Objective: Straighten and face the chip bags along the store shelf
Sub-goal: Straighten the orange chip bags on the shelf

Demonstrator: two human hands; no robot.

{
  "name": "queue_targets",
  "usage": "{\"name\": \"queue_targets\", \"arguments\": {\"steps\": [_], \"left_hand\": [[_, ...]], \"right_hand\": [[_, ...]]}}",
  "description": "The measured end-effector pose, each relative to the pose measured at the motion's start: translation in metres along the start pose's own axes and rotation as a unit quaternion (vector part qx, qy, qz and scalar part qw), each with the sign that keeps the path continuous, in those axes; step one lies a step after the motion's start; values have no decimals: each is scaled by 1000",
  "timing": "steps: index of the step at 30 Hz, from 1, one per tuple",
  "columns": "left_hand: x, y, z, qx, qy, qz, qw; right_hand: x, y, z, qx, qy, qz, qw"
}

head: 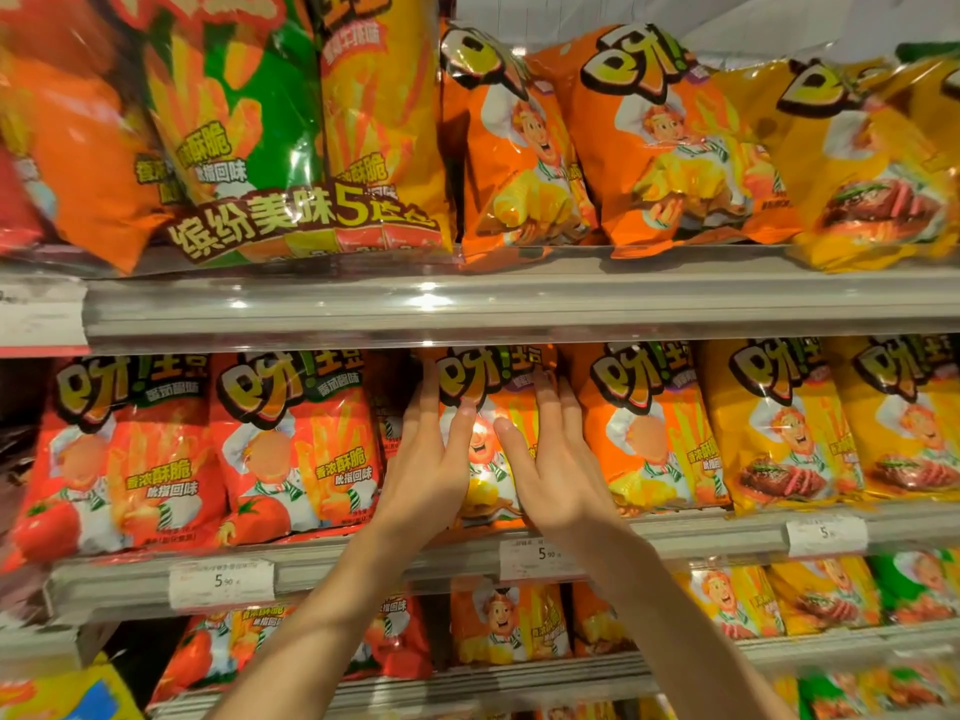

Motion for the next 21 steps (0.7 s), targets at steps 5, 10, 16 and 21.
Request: {"name": "queue_targets", "arguments": {"steps": [5,10,16,21], "left_hand": [[-6,-5,0,-12,32,-1,999],[-3,6,9,37,7,10,999],[25,28,23,67,10,-19,997],[73,46,32,80,52,-3,995]], "right_hand": [[0,1,0,6,-19,-7,1000],[11,9,1,-47,-16,-9,999],[44,18,1,-79,26,-140,987],[77,29,-12,-156,-30,-144,977]]}}
Point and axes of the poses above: each hand's wrist, its own x-axis away from the middle knuckle, its own y-axis out of the back of the hand, z = x × y, the point moved 1 cm from there along -x, towards the middle knuckle, and after that the axes turned 15 degrees about y, right-handed, at the moved point
